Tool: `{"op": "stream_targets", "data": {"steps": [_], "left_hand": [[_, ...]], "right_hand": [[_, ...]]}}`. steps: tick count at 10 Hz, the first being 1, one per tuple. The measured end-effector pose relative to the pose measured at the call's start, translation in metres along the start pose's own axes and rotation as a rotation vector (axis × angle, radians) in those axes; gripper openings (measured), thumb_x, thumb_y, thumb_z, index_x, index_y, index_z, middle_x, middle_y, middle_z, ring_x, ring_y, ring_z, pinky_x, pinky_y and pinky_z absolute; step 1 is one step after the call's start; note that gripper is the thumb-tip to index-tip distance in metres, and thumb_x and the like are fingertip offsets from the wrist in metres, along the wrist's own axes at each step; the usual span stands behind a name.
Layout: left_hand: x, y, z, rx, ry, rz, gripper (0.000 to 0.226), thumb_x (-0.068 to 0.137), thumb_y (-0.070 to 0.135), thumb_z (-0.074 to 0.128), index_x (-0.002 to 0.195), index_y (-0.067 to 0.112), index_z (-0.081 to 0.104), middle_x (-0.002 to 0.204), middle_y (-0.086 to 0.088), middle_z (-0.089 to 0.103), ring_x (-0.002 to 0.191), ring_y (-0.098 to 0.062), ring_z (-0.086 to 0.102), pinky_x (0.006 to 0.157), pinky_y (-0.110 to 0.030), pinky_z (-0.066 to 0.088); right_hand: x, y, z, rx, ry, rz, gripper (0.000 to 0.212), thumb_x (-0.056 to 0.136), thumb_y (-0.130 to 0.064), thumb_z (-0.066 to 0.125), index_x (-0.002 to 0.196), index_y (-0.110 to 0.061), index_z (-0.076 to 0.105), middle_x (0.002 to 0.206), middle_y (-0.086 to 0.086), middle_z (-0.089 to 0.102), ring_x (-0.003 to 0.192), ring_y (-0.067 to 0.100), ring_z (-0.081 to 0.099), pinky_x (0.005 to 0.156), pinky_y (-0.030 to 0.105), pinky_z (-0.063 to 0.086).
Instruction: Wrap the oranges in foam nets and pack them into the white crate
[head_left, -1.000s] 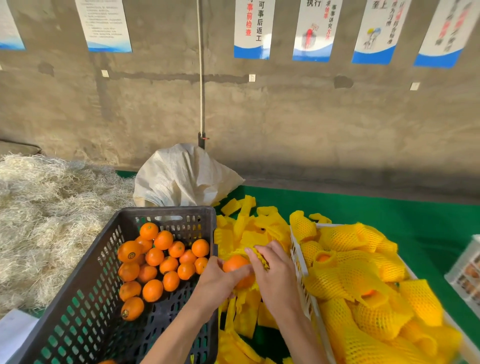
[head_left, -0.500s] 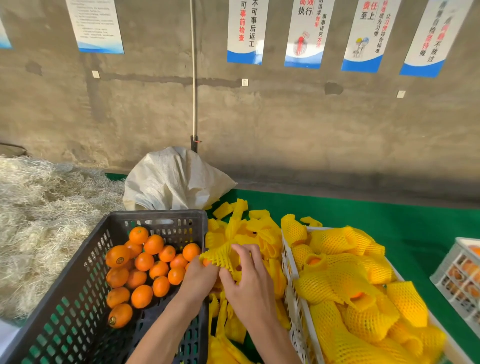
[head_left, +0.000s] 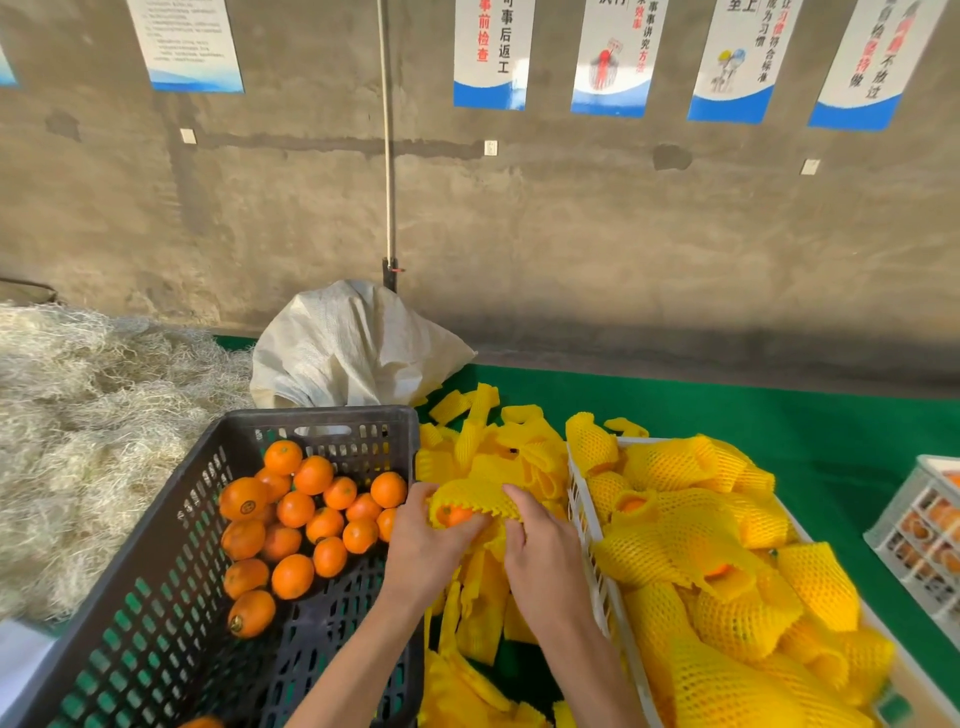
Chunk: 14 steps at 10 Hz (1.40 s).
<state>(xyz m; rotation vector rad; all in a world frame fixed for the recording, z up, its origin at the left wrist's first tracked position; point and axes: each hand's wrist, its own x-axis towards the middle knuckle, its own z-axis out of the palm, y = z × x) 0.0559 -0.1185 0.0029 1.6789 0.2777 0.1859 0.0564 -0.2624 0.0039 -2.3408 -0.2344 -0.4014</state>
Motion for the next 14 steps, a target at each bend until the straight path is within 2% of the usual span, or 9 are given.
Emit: {"op": "stream_targets", "data": {"steps": [2, 3, 4, 5, 8, 9, 10, 12, 14], "left_hand": [[-0.013, 0.015, 0.025, -0.022, -0.127, -0.063, 0.046, 0.093, 0.023, 0.076, 0.127, 0.021, 0.046, 0.106, 0.002, 0.070, 0.080, 0.000, 0.070, 0.063, -0.017, 0.055], [-0.022, 0.036, 0.045, -0.284, -0.399, -0.191, 0.050, 0.099, 0.022, 0.067, 0.137, 0.034, 0.036, 0.128, 0.002, 0.067, 0.113, -0.015, 0.067, 0.093, -0.033, 0.058], [-0.030, 0.061, 0.077, -0.546, -0.627, -0.230, 0.030, 0.101, 0.012, 0.046, 0.125, 0.024, 0.058, 0.133, -0.006, 0.064, 0.120, -0.024, 0.062, 0.097, -0.037, 0.057], [-0.034, 0.081, 0.119, -0.664, -0.702, -0.242, 0.036, 0.103, 0.016, 0.033, 0.127, 0.016, 0.060, 0.131, -0.010, 0.065, 0.120, -0.026, 0.059, 0.104, -0.042, 0.050], [-0.039, 0.095, 0.241, 0.086, -0.671, 0.314, 0.040, 0.107, 0.019, 0.051, 0.148, 0.023, 0.055, 0.157, 0.004, 0.046, 0.146, -0.010, 0.040, 0.124, -0.035, 0.031], [-0.039, 0.082, 0.259, 0.113, -0.632, 0.350, 0.033, 0.105, 0.020, 0.058, 0.137, 0.023, 0.062, 0.146, 0.004, 0.057, 0.122, -0.002, 0.052, 0.102, -0.013, 0.041], [-0.036, 0.070, 0.270, 0.129, -0.590, 0.335, 0.029, 0.105, 0.016, 0.057, 0.133, 0.019, 0.064, 0.139, 0.003, 0.061, 0.118, -0.004, 0.053, 0.096, -0.015, 0.043], [-0.040, 0.064, 0.263, 0.029, -0.472, 0.270, 0.023, 0.106, 0.013, 0.056, 0.124, 0.015, 0.069, 0.131, 0.003, 0.066, 0.128, -0.015, 0.056, 0.105, -0.032, 0.046], [-0.032, 0.062, 0.224, 0.006, -0.414, 0.347, 0.023, 0.105, 0.007, 0.055, 0.114, 0.019, 0.072, 0.126, -0.001, 0.070, 0.116, -0.012, 0.062, 0.090, -0.020, 0.047]], "right_hand": [[-0.008, 0.010, -0.022, 0.001, 0.065, -0.037, 0.039, 0.103, -0.036, 0.052, 0.142, -0.031, 0.055, 0.144, -0.012, 0.054, 0.131, 0.008, 0.051, 0.099, 0.010, 0.039], [-0.014, 0.021, -0.043, 0.044, 0.116, 0.001, 0.055, 0.099, -0.066, 0.036, 0.145, -0.038, 0.048, 0.149, -0.017, 0.048, 0.134, 0.004, 0.046, 0.096, 0.008, 0.034], [-0.015, 0.035, -0.074, 0.113, 0.242, 0.088, 0.074, 0.089, -0.083, 0.031, 0.149, -0.039, 0.037, 0.153, -0.016, 0.042, 0.137, 0.005, 0.041, 0.098, 0.011, 0.030], [-0.006, 0.055, -0.110, 0.023, 0.374, 0.120, 0.075, 0.087, -0.075, 0.053, 0.149, -0.036, 0.034, 0.152, -0.012, 0.039, 0.135, 0.008, 0.042, 0.097, 0.020, 0.040], [-0.002, 0.152, -0.190, -0.188, 0.614, 0.292, 0.073, 0.079, -0.032, 0.080, 0.140, -0.028, 0.041, 0.134, 0.000, 0.042, 0.099, 0.025, 0.060, 0.074, 0.033, 0.046], [-0.017, 0.198, -0.183, -0.236, 0.382, 0.383, 0.060, 0.084, -0.023, 0.074, 0.139, -0.021, 0.052, 0.142, 0.005, 0.049, 0.122, 0.034, 0.056, 0.092, 0.045, 0.051], [-0.031, 0.231, -0.173, -0.252, 0.187, 0.357, 0.057, 0.092, -0.018, 0.069, 0.146, -0.017, 0.051, 0.156, 0.007, 0.044, 0.141, 0.031, 0.044, 0.108, 0.045, 0.044], [-0.016, 0.244, -0.178, -0.067, 0.206, 0.359, 0.060, 0.096, -0.025, 0.066, 0.150, -0.014, 0.041, 0.153, 0.011, 0.046, 0.133, 0.031, 0.051, 0.102, 0.043, 0.046], [-0.005, 0.234, -0.190, -0.141, 0.190, 0.434, 0.068, 0.097, -0.044, 0.063, 0.148, -0.004, 0.043, 0.150, 0.019, 0.047, 0.138, 0.038, 0.042, 0.110, 0.047, 0.037]]}}
